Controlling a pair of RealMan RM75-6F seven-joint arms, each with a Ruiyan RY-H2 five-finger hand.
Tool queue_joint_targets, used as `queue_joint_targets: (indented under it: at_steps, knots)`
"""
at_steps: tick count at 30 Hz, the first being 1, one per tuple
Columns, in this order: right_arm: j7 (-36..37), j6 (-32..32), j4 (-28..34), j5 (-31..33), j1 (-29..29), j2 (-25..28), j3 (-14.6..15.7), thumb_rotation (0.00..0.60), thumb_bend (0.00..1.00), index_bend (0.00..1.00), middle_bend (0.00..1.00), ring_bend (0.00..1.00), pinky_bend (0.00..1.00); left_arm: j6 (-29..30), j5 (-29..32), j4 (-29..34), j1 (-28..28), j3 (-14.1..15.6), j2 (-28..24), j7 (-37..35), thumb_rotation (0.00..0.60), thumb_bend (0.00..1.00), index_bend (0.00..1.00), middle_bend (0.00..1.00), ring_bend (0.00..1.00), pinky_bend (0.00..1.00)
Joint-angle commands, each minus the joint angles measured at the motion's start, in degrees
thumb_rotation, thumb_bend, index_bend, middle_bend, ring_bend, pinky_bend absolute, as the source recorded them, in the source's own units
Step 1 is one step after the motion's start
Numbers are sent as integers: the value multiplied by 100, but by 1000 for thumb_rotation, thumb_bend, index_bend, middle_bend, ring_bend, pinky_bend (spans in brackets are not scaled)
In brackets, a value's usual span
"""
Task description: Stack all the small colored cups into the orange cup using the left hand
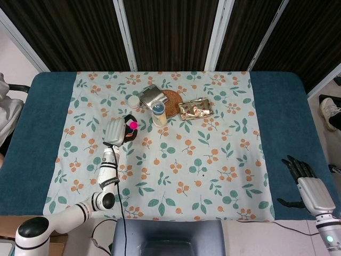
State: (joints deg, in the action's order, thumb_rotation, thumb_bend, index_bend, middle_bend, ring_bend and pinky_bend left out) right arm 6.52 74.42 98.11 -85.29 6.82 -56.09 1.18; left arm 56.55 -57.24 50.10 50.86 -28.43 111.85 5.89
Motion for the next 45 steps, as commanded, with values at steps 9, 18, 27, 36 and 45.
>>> queue_joint_targets:
  at_steps: [9, 18, 27, 36, 45]
  knots:
    - [-64, -2, 15, 2, -7, -21, 0, 600, 189, 0, 0, 0, 0, -171, -63, -549, 20, 166, 128, -430, 600, 460, 616, 1000, 1000, 1000]
    - [-93, -10, 20, 15, -7, -31, -7, 600, 189, 0, 0, 0, 0, -382, -19, -561, -33, 297, 85, -370, 600, 436, 413, 1000, 1000, 1000]
    - [-39, 11, 12, -33, -16, -10, 3, 600, 189, 0, 0, 0, 0, -174, -217, 174, -267, 433, -315, -426, 600, 391, 0, 1000, 1000, 1000]
    - [-152, 9, 37, -124, -34, -31, 68, 600, 189, 0, 0, 0, 0, 1618, -2617, 3918, -2519, 2741, -3431, -1154, 600, 387, 0, 202, 224, 369]
    - [-559, 109, 170, -411, -89, -170, 208, 600, 189, 0, 0, 0, 0, 3843, -3900, 3254, -4176, 3819, -4203, -1434, 600, 391, 0, 0, 0, 62]
